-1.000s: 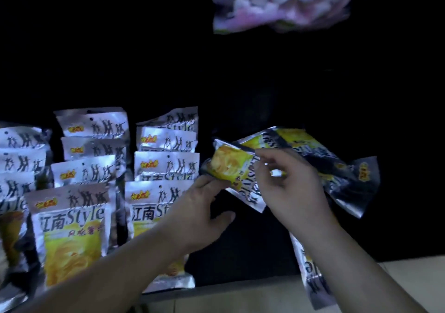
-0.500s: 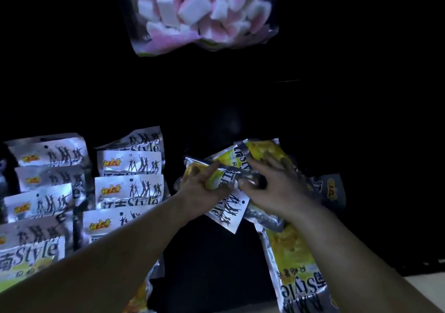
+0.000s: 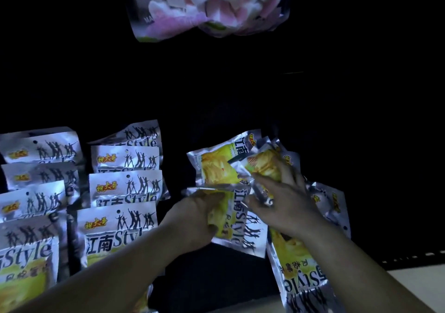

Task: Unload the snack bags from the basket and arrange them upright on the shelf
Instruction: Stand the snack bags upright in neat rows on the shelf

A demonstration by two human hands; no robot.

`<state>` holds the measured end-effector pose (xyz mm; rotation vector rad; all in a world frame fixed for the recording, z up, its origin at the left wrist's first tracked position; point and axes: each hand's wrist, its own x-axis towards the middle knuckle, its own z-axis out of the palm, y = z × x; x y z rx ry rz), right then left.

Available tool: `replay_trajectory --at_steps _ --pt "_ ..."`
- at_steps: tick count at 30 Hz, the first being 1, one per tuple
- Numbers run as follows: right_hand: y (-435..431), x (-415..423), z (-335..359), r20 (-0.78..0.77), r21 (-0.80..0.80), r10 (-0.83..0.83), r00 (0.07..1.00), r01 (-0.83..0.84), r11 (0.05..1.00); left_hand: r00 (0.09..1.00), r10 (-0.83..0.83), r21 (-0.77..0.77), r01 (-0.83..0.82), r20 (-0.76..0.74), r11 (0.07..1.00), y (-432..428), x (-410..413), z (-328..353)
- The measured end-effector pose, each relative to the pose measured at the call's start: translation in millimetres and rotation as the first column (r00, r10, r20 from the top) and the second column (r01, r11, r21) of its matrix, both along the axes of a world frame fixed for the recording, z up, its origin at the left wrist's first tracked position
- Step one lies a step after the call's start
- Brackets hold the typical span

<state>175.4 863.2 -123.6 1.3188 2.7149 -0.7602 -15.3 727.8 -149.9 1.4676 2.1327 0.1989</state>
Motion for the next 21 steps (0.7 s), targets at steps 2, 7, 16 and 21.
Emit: replay_trajectory --at_steps 2,7,16,21 --pt "-6.0 11.9 -6.7 -0.058 -0.001 0.036 0.998 -0.036 0.999 0.999 -0.023 -0.011 0.022 -0.033 1.000 -3.3 -2.2 -3.9" --pt "-1.8 22.4 -16.3 -0.293 -0.031 0.042 0.955 -0.053 0.998 0.974 -0.034 0.094 0.057 -0.224 0.994 22.0 -26.4 10.4" --pt "14.0 9.4 -12.1 -0.183 -0.146 -0.004 0.983 -0.023 0.989 0.982 -0.130 -0.072 0.121 -0.139 0.990 46.4 -10.6 -17.6" --pt "18.6 2.4 -12.4 -0.052 -0.252 0.007 0.999 -0.020 0.968 0.993 -0.108 0.021 0.109 -0.054 0.994 19.0 -8.9 -8.2"
